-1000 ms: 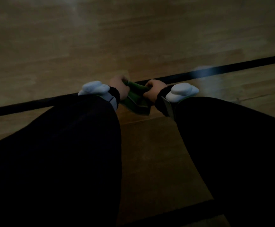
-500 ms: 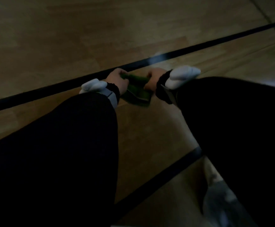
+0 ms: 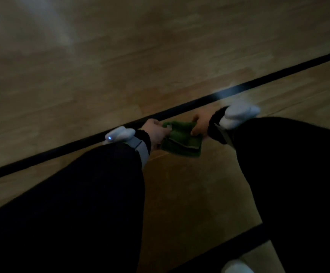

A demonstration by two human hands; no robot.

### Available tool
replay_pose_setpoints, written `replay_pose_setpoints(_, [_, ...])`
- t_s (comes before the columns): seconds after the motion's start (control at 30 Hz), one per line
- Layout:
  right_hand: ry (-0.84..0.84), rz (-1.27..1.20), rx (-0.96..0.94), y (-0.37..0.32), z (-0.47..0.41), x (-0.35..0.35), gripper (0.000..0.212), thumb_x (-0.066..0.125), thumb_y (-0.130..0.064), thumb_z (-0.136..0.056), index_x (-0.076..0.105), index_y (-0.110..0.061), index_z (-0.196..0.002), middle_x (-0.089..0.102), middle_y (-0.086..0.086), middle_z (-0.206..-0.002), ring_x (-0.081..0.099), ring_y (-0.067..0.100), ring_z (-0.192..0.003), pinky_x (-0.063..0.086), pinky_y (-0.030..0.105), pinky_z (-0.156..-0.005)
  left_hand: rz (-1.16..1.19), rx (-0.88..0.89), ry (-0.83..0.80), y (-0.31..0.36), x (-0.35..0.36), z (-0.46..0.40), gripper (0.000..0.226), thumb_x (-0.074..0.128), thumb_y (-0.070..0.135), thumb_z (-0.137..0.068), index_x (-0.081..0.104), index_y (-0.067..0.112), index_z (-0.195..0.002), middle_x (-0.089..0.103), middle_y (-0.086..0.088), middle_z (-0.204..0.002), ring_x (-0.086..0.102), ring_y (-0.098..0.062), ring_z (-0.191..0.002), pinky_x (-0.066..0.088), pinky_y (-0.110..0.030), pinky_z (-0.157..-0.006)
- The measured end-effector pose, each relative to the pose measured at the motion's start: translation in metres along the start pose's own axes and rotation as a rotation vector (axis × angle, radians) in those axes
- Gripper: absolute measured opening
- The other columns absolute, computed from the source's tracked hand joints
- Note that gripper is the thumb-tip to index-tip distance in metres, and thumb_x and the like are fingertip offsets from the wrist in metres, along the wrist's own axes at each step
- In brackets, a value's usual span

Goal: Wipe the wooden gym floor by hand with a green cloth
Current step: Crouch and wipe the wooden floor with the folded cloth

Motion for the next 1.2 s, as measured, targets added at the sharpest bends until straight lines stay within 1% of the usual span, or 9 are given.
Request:
replay_pose_setpoints(0.13, [0.023,0.006,0.053,0.041,-0.011,-0.001,0.043,0.063,-0.016,-0.09,0.052,-0.003,-0.129,0.056,0.014,-0.128,0.057,0.032,-0.114,0.047,0.032,-0.095,-0.211,-0.008,0.024,0.014,0.03,-0.006,0.06,0.059,0.021,-0.093,0.029,0.018,-0.145,0.052,-0.006,-0.092,0.047,-0.018,-0.063,0.041,-0.028,-0.053])
replay_pose_setpoints(0.23, [0.12,-0.146,0.052,0.074,-0.028,-0.01,0.046,0.062,-0.014,-0.091,0.047,-0.007,-0.134,0.051,0.016,-0.131,0.054,0.034,-0.114,0.047,0.042,-0.098,-0.288,0.025,0.024,0.027,0.056,-0.018,0.059,0.057,0.018,-0.095,0.027,0.017,-0.145,0.05,-0.004,-0.084,0.043,-0.016,-0.058,0.037,-0.026,-0.048])
replay_pose_setpoints(0.33, [0.192,-0.287,0.071,0.099,-0.038,-0.02,0.043,0.062,-0.015,-0.09,0.049,-0.009,-0.131,0.053,0.017,-0.127,0.055,0.034,-0.11,0.048,0.046,-0.096,-0.314,0.093,0.062,0.041,0.078,-0.029,0.059,0.058,0.016,-0.094,0.028,0.018,-0.145,0.052,-0.002,-0.089,0.05,-0.017,-0.067,0.046,-0.03,-0.058])
replay_pose_setpoints(0.43, [0.336,-0.435,0.078,0.123,-0.047,-0.04,0.038,0.06,-0.014,-0.09,0.05,-0.007,-0.127,0.056,0.016,-0.122,0.056,0.033,-0.108,0.048,0.042,-0.094,-0.193,0.211,0.12,0.063,0.091,-0.041,0.057,0.058,0.017,-0.094,0.031,0.017,-0.144,0.054,-0.006,-0.131,0.059,-0.024,-0.101,0.054,-0.035,-0.086])
replay_pose_setpoints(0.5, [0.453,-0.372,0.098,0.139,-0.051,-0.058,0.039,0.056,-0.017,-0.093,0.048,-0.005,-0.129,0.054,0.018,-0.126,0.054,0.035,-0.111,0.045,0.041,-0.093,-0.188,0.257,0.128,0.075,0.098,-0.048,0.058,0.057,0.026,-0.094,0.03,0.018,-0.145,0.048,-0.004,-0.14,0.055,-0.024,-0.116,0.05,-0.032,-0.092])
replay_pose_setpoints(0.67, [0.539,0.145,0.015,0.156,-0.074,-0.063,0.061,0.048,-0.034,-0.097,0.023,-0.012,-0.148,0.021,0.013,-0.154,0.026,0.035,-0.139,0.027,0.044,-0.11,-0.845,0.332,0.08,0.072,0.113,-0.074,0.073,0.057,0.035,-0.093,0.017,0.017,-0.151,0.015,-0.006,-0.158,0.024,-0.026,-0.143,0.028,-0.034,-0.112])
replay_pose_setpoints(0.8, [0.437,0.391,-0.124,0.146,-0.108,-0.035,0.061,0.036,-0.041,-0.1,0.01,-0.023,-0.152,0.0,0.003,-0.161,-0.004,0.027,-0.147,0.006,0.046,-0.118,-1.08,0.251,0.018,0.048,0.114,-0.096,0.081,0.061,0.032,-0.091,0.01,0.019,-0.152,-0.006,-0.007,-0.16,0.001,-0.033,-0.147,0.017,-0.043,-0.117])
replay_pose_setpoints(1.0, [0.481,0.475,-0.115,0.147,-0.13,-0.023,0.06,0.024,-0.047,-0.1,0.003,-0.028,-0.153,-0.006,-0.001,-0.161,-0.007,0.025,-0.147,-0.001,0.049,-0.117,-1.255,0.136,-0.085,0.036,0.119,-0.108,0.108,0.073,0.035,-0.08,-0.008,0.025,-0.152,-0.019,-0.005,-0.158,-0.013,-0.04,-0.144,0.013,-0.053,-0.115])
replay_pose_setpoints(1.2, [0.537,0.447,-0.087,0.165,-0.137,-0.037,0.056,0.022,-0.046,-0.1,0.007,-0.032,-0.152,-0.001,-0.005,-0.161,-0.003,0.021,-0.148,-0.001,0.05,-0.116,-1.204,0.121,-0.116,0.035,0.118,-0.115,0.111,0.075,0.029,-0.078,-0.007,0.025,-0.152,-0.02,-0.007,-0.158,-0.013,-0.043,-0.143,0.015,-0.057,-0.114])
Point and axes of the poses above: each hand's wrist, its own z-axis away from the middle knuckle, its own x-axis out of the palm, y = z × x, the point moved 6 cm from there along -z, towards the middle knuckle
